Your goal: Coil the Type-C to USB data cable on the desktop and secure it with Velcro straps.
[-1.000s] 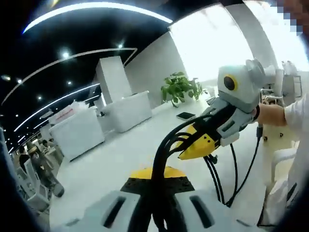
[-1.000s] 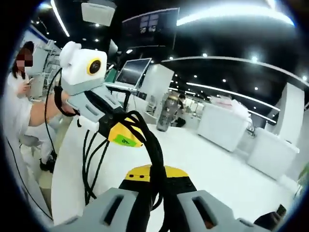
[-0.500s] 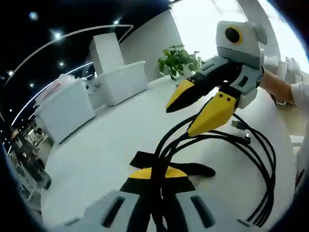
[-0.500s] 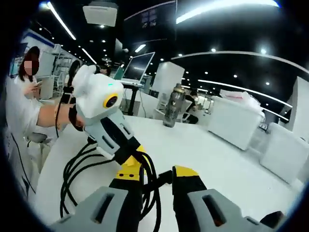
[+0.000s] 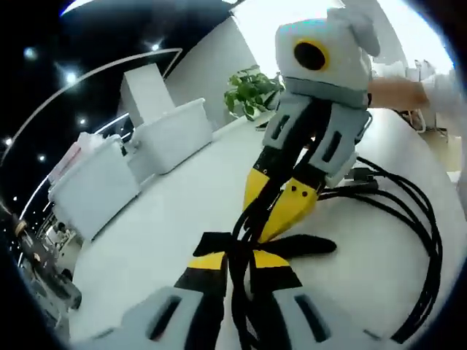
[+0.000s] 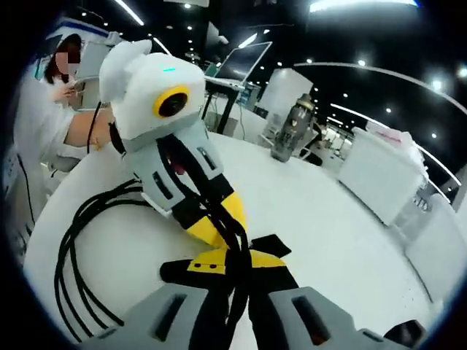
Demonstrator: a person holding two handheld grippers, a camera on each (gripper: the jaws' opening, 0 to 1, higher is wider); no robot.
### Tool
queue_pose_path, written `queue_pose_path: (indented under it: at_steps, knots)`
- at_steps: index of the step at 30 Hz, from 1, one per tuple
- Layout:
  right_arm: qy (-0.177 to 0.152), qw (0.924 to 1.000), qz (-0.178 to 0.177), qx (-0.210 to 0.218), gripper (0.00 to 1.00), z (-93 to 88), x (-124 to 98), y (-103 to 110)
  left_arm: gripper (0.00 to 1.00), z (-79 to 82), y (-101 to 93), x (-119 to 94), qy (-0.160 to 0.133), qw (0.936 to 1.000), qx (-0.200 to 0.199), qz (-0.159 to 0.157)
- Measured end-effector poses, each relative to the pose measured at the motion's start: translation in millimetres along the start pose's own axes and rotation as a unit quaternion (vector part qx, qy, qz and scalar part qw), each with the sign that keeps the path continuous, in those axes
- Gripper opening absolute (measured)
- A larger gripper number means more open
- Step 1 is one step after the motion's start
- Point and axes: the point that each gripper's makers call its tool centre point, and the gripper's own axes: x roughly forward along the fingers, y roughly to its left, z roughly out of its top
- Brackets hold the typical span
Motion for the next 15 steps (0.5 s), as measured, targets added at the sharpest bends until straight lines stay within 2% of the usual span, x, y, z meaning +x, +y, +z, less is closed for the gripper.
queue_pose_path:
  at_steps: [2, 5, 8, 9, 10, 11, 12, 14, 15]
  knots:
    - [0.009, 0.9999, -0.002, -0.005, 0.10, -8.4, 1.8, -2.1, 0.22, -0.6, 1.4, -7.2, -0.020, 0.9996, -0.019, 0.006]
    - [0.000, 0.9999, -0.010, -0.005, 0.23, -5.1, -2.0, -6.5, 0.31, 0.8, 5.2, -8.6, -0.038, 0.9988, -0.029, 0.013]
    - [-0.022, 0.9997, -0.001, -0.002, 0.19, 4.8, -5.6, -4.2, 0.22, 5.7, 3.5, -6.4, -0.048, 0.9987, -0.016, 0.007]
    - [-0.022, 0.9997, 0.000, 0.000, 0.15, 4.7, -5.2, -3.2, 0.18, 4.1, 2.0, -3.2, -0.041, 0.9992, 0.000, 0.002]
    - [-0.011, 0.9999, 0.003, -0.004, 0.08, -0.5, -3.2, -1.3, 0.16, -0.1, 1.1, -1.1, -0.028, 0.9995, 0.015, -0.002]
    - [0.006, 0.9997, 0.003, -0.024, 0.04, -8.5, -1.5, -0.1, 0.12, 1.7, -0.4, 0.9, -0.035, 0.9993, 0.015, -0.004]
    - [-0.015, 0.9991, -0.007, -0.038, 0.04, -4.2, -0.6, -1.9, 0.06, -1.0, -4.0, 3.3, -0.028, 0.9994, 0.012, -0.013]
    - [-0.006, 0.9996, -0.011, -0.026, 0.04, -6.5, -6.5, -3.7, 0.05, 0.3, -4.6, 4.7, -0.032, 0.9994, 0.004, -0.012]
    - [-0.016, 0.9996, -0.021, -0.008, 0.04, -3.0, -11.4, -6.1, 0.05, 0.7, -4.6, 3.8, -0.028, 0.9994, 0.017, -0.014]
